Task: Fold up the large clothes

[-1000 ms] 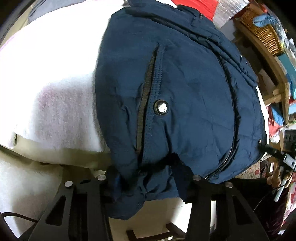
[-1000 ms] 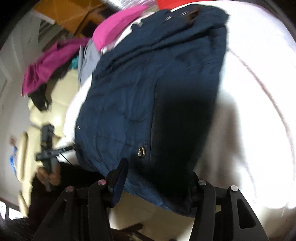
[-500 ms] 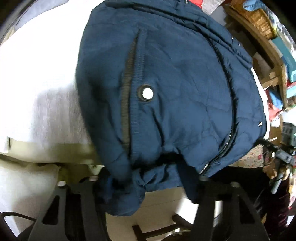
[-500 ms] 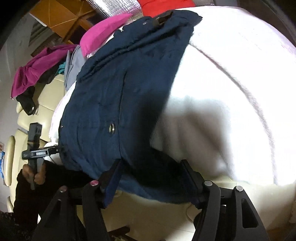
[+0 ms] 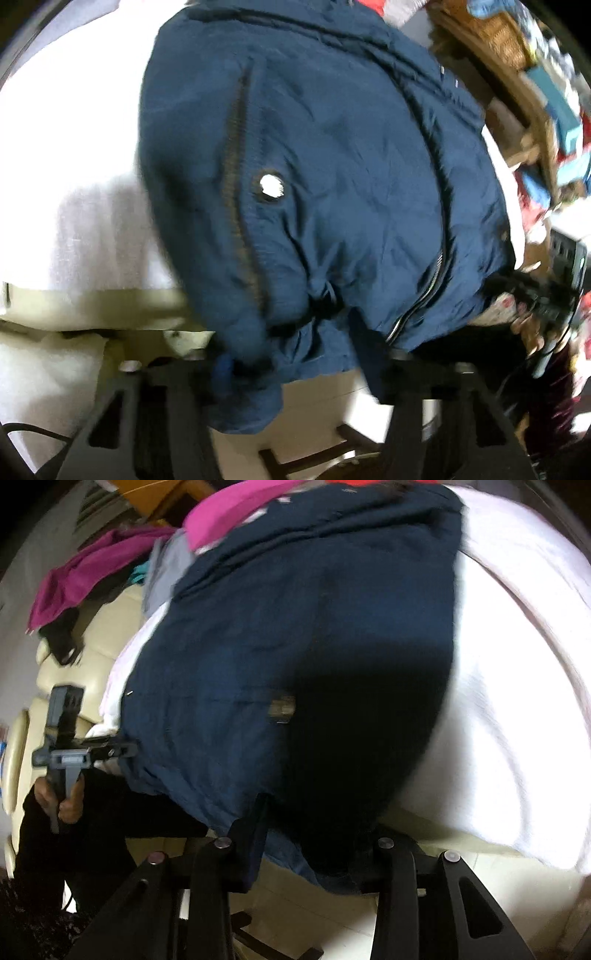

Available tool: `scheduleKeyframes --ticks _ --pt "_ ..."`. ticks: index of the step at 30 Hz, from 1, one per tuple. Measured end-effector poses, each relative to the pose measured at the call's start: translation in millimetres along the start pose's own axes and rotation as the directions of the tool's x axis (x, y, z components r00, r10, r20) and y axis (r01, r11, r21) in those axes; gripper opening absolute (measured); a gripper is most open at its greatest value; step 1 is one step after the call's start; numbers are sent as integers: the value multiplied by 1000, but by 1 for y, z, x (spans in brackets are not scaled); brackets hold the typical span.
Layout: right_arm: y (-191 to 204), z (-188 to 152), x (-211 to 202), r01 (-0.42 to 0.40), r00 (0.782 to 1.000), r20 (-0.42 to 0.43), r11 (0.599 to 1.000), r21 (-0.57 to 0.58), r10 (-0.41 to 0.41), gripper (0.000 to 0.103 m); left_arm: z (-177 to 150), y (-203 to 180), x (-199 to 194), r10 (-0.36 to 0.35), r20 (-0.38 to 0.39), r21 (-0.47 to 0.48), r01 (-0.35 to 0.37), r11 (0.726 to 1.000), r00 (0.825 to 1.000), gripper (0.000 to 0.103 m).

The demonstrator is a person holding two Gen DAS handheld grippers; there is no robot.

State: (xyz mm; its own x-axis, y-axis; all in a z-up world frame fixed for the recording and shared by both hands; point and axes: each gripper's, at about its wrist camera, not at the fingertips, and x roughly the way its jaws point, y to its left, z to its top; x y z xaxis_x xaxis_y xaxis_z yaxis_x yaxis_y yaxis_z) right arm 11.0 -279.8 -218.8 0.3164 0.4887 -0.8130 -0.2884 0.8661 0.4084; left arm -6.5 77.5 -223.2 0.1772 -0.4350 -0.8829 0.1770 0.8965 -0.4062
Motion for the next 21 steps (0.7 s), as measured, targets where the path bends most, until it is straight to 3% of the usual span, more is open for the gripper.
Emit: scheduleKeyframes --ticks 3,6,9,11,15,21 --pt "19 8 -19 -16 997 73 998 -56 20 22 4 10 -21 -113 56 -30 115 993 992 17" --pt "29 22 -39 -55 987 148 994 -94 68 20 6 6 -39 -198 116 -1 199 980 973 16" --pt "38 41 -55 -92 965 236 989 -118 118 20 21 -1 -69 -284 186 38 282 959 940 16" --pt "36 56 -63 -129 944 289 985 -116 158 20 38 3 -93 -334 247 55 331 942 910 15" --pt "27 96 -71 -212 875 431 975 -72 222 20 83 0 -110 -344 342 59 345 937 874 13" --pt "-8 147 -77 -236 806 570 970 64 159 19 156 13 -86 -329 448 -58 395 917 831 12"
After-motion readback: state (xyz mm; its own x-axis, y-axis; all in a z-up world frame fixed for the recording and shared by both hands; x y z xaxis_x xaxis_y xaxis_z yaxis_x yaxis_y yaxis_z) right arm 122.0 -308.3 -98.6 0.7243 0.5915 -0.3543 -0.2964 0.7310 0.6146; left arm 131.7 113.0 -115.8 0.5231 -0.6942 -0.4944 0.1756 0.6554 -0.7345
